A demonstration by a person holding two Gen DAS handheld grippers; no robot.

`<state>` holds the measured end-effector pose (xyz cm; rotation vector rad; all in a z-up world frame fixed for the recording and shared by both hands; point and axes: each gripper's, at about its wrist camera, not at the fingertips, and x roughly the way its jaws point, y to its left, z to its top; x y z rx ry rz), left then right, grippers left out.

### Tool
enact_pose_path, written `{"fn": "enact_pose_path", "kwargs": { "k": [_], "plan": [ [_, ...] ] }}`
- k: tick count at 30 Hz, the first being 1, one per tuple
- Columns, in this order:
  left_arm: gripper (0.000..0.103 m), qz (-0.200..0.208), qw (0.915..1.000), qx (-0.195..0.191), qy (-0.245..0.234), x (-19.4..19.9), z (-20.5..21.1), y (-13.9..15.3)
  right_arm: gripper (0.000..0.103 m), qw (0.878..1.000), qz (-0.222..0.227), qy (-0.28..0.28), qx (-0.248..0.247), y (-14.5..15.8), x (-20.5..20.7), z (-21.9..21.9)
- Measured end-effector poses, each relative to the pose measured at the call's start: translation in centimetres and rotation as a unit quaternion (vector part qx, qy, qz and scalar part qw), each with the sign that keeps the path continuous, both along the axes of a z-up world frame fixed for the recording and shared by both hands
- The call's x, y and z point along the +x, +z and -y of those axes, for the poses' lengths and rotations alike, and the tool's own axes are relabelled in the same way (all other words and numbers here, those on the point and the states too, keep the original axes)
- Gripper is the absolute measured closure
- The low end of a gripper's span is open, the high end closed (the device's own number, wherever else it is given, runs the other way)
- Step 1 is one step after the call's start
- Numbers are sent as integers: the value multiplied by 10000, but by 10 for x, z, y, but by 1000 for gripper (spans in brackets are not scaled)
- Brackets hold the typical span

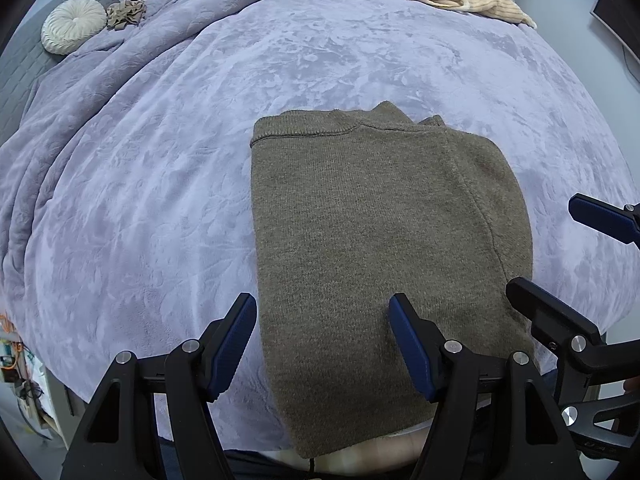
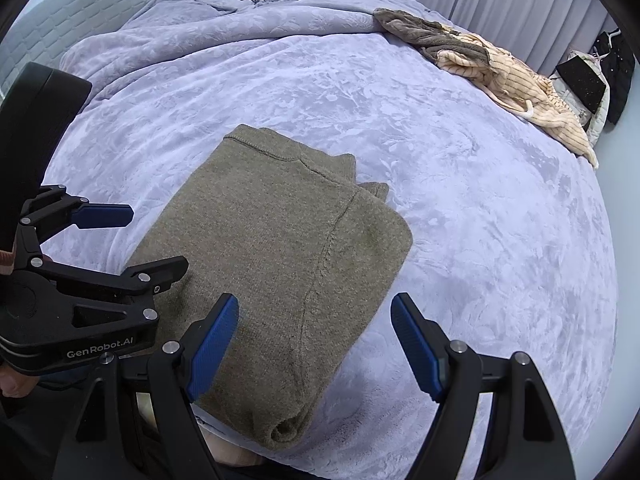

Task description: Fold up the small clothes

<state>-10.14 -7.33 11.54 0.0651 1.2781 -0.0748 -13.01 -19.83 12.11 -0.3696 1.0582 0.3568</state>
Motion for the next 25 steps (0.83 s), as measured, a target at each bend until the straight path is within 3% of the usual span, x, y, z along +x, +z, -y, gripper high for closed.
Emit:
{"fn": "enact_pose_path", "kwargs": {
  "k": [25],
  "plan": [
    [33,107,9994,-324,69,-7,-15,8,22,9996,41,11,-277,9,-10,-20]
  ]
}}
